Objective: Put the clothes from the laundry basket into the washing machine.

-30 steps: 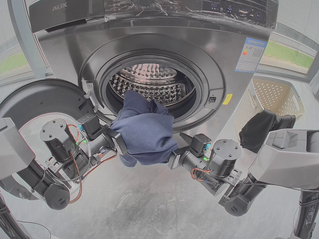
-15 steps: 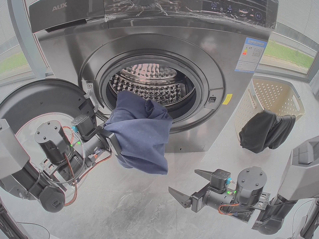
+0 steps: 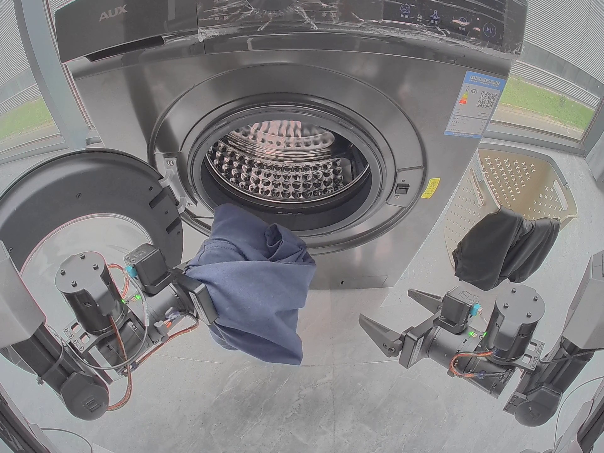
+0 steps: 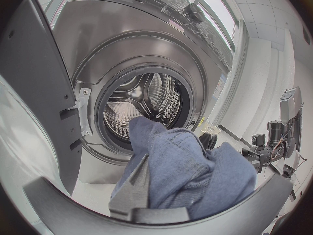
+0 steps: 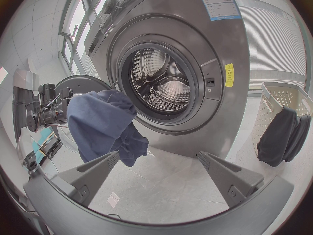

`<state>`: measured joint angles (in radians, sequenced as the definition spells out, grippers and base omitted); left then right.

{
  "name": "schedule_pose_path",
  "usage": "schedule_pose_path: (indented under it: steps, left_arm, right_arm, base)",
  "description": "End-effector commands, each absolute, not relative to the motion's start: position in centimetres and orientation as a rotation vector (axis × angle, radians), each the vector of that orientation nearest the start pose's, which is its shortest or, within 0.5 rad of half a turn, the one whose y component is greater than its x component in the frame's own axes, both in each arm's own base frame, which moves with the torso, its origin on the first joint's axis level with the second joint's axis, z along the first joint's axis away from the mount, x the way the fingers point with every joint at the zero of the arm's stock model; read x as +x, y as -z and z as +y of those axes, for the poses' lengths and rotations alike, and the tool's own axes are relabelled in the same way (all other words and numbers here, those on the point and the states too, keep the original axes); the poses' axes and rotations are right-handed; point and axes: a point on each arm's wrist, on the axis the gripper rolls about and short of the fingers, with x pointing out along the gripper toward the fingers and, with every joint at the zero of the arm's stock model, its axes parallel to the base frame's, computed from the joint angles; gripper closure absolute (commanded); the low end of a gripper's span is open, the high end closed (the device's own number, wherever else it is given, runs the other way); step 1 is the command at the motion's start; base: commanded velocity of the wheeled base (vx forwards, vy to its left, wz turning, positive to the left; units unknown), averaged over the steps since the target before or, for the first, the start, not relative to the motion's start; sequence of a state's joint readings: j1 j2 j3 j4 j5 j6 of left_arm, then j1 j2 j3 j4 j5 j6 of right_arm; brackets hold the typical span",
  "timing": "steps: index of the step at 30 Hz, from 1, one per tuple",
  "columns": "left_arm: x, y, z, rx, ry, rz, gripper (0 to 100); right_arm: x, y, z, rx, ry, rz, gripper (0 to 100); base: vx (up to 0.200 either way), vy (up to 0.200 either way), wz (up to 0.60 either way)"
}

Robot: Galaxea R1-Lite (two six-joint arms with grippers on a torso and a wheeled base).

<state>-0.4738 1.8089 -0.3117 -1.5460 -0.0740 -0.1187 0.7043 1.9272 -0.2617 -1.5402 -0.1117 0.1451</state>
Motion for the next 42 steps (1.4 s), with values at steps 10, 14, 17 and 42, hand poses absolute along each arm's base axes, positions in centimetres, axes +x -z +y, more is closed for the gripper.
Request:
schedule_pose_path:
  steps: [10, 14, 17, 42]
  left_arm:
    - [24.6, -11.4, -11.0, -0.083, 0.489, 0.018, 100]
    - [24.6, -11.2, -11.2, -0.079, 0.496, 0.026, 100]
    - [24.6, -11.2, -11.4, -0.078, 0.503, 0.028, 100]
    - [24.0, -10.7, -13.1, -0.07, 0.563, 0.044, 100]
  right_arm:
    - [20.9, -7.8, 16.9, 0.084, -0.559, 0.193, 0]
    - [20.8, -7.8, 16.9, 0.083, -0.563, 0.193, 0]
    - [20.8, -7.7, 16.9, 0.084, -0.564, 0.195, 0]
    - [18.3, -7.2, 18.2, 0.061, -0.659, 0.24, 0]
  base:
    - [0.04, 0.0, 0.0]
    - [0.2, 0.0, 0.0]
    - [0.2, 0.0, 0.0]
    - [0.096, 0.0, 0.0]
